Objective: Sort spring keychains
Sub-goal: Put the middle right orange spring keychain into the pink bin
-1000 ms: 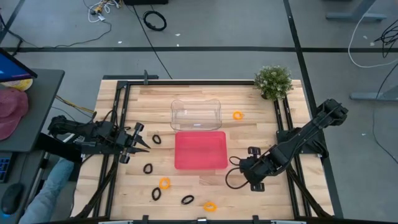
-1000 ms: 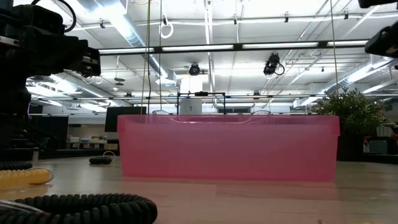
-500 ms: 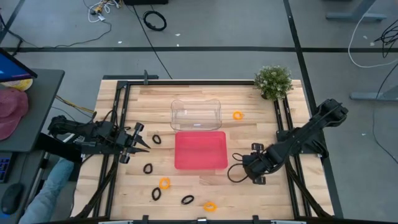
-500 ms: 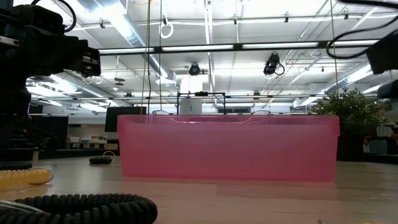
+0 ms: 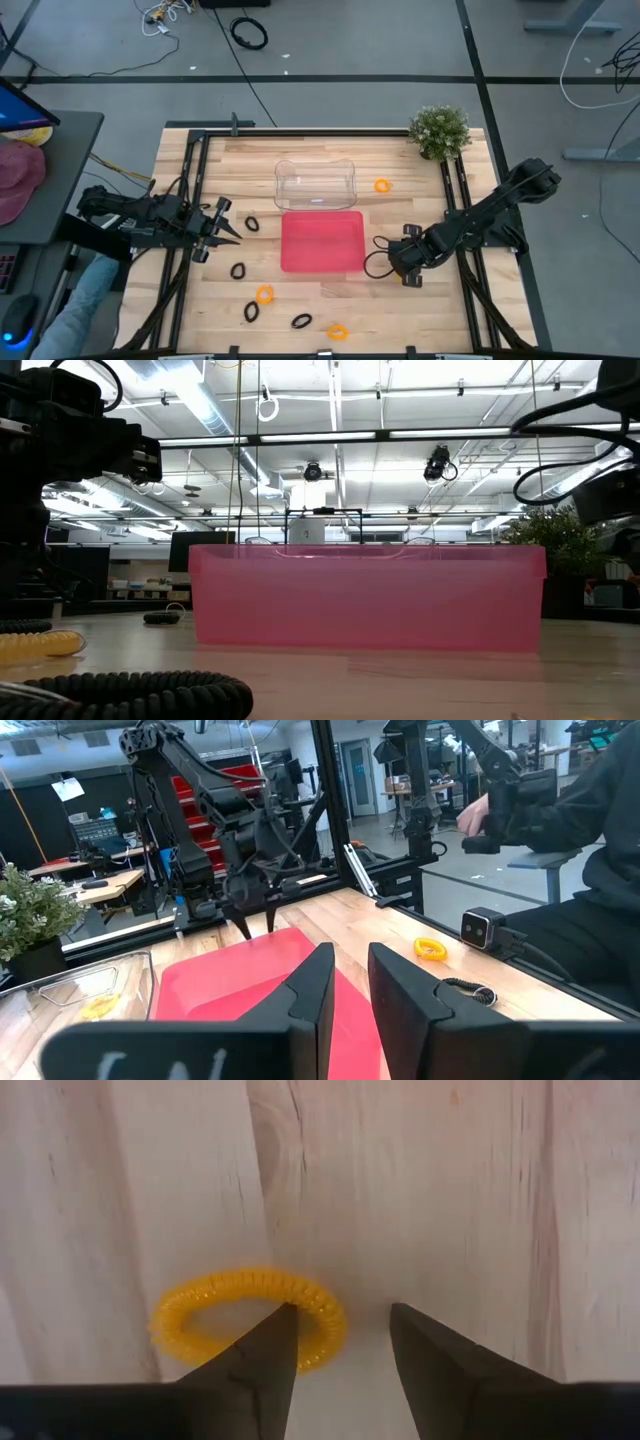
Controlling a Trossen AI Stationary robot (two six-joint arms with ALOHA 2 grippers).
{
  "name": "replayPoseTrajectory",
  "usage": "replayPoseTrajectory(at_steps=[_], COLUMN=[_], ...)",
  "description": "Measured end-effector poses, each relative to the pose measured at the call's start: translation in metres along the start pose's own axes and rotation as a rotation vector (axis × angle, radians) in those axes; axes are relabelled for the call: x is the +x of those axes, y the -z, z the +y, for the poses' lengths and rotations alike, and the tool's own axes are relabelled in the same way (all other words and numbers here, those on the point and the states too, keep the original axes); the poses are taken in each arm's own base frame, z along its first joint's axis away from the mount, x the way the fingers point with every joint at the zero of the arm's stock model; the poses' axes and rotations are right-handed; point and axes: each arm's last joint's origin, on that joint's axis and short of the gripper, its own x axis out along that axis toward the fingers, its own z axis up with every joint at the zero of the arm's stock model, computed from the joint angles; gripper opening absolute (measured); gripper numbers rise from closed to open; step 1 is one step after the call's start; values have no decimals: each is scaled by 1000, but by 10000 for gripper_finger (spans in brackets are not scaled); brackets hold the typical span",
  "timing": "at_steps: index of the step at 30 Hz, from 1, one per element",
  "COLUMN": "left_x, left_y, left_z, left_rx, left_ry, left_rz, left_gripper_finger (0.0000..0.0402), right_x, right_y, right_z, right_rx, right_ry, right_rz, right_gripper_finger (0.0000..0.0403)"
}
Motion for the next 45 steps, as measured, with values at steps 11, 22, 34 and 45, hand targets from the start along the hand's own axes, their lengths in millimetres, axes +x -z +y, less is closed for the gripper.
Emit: replayPoseTrajectory(at_steps=[11,22,34,45], left_x=[0,0,0,0], left_y=[0,0,-1,-1], left_z=[0,0,0,0], left_rx=[0,0,1,2], left_ry=[0,0,0,-1], left_rz=[0,-2,-9,-12], left_gripper_finger=[69,69,69,69], right_x=[5,-25,-71,-84], right_y=[5,-13,-60,-90], right_z=[-2,26,62,36], right_rx=[-57,-250,-555,-79], right_ry=[-38,-169,-173,69], right_rz=[33,-25,-789,-1031], right_gripper_finger=[78,4,2,2])
